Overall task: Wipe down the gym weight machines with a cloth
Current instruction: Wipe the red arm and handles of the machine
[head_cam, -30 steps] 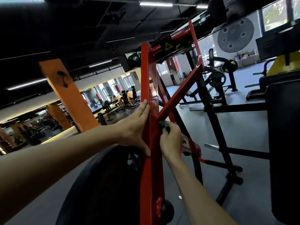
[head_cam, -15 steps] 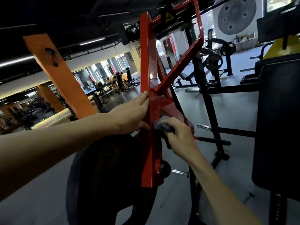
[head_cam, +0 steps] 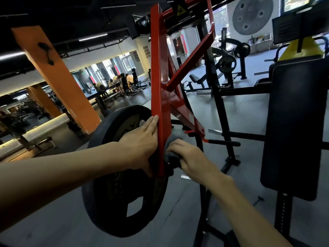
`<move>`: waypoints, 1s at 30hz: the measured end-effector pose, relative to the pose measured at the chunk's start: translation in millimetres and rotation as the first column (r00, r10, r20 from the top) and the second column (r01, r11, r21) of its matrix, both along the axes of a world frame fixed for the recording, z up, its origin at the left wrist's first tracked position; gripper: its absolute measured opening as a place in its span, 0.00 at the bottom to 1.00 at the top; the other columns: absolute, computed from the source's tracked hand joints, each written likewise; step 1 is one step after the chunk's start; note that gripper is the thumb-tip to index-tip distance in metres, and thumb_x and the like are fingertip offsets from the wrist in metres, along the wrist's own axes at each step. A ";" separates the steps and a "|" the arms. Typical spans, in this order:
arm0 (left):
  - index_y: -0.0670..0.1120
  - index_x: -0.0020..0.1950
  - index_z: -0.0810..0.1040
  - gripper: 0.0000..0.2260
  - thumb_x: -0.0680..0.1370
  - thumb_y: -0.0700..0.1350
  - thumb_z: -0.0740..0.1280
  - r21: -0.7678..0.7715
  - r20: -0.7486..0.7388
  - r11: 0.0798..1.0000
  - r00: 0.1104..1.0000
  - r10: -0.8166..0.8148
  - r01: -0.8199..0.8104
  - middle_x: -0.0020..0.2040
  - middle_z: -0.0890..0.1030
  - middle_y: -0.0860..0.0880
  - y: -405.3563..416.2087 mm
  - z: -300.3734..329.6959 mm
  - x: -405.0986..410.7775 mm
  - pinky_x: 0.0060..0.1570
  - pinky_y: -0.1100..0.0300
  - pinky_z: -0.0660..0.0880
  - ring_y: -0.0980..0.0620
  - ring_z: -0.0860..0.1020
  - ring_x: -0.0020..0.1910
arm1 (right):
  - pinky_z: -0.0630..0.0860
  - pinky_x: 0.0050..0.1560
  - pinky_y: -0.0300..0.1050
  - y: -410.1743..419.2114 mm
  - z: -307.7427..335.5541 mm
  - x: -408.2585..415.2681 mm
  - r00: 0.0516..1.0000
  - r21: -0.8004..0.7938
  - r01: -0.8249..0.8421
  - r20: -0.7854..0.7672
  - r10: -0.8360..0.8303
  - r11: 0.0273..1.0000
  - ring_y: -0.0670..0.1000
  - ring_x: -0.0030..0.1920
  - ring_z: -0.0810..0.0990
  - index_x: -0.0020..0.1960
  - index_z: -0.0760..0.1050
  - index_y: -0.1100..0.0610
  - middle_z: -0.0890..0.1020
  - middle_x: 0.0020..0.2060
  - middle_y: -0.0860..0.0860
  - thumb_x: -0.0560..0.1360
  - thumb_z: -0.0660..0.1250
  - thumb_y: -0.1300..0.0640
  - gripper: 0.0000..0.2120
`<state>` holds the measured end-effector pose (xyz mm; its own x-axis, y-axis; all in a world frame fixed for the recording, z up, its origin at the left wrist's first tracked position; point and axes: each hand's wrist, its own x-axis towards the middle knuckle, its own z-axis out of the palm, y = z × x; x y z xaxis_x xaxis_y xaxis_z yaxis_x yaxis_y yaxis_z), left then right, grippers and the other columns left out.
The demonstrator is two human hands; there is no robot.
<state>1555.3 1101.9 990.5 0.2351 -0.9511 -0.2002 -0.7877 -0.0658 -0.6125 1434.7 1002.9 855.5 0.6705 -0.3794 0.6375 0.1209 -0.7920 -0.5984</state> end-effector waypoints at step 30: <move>0.38 0.82 0.45 0.39 0.83 0.59 0.61 -0.270 -0.064 0.963 0.998 -0.004 -0.014 0.83 0.42 0.40 -11.9 92.2 33.7 0.79 0.52 0.44 0.44 0.42 0.82 | 0.78 0.46 0.42 -15.1 128.1 55.4 0.623 0.865 0.148 0.295 -0.724 0.480 0.48 0.46 0.81 0.49 0.77 0.52 0.79 0.40 0.44 0.81 0.67 0.54 0.03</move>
<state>1588.9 1090.0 1082.7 0.2349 -0.9708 0.0495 -0.8237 -0.2258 -0.5201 1490.0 987.7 983.6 -0.1281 -0.9834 0.1287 0.4181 -0.1712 -0.8921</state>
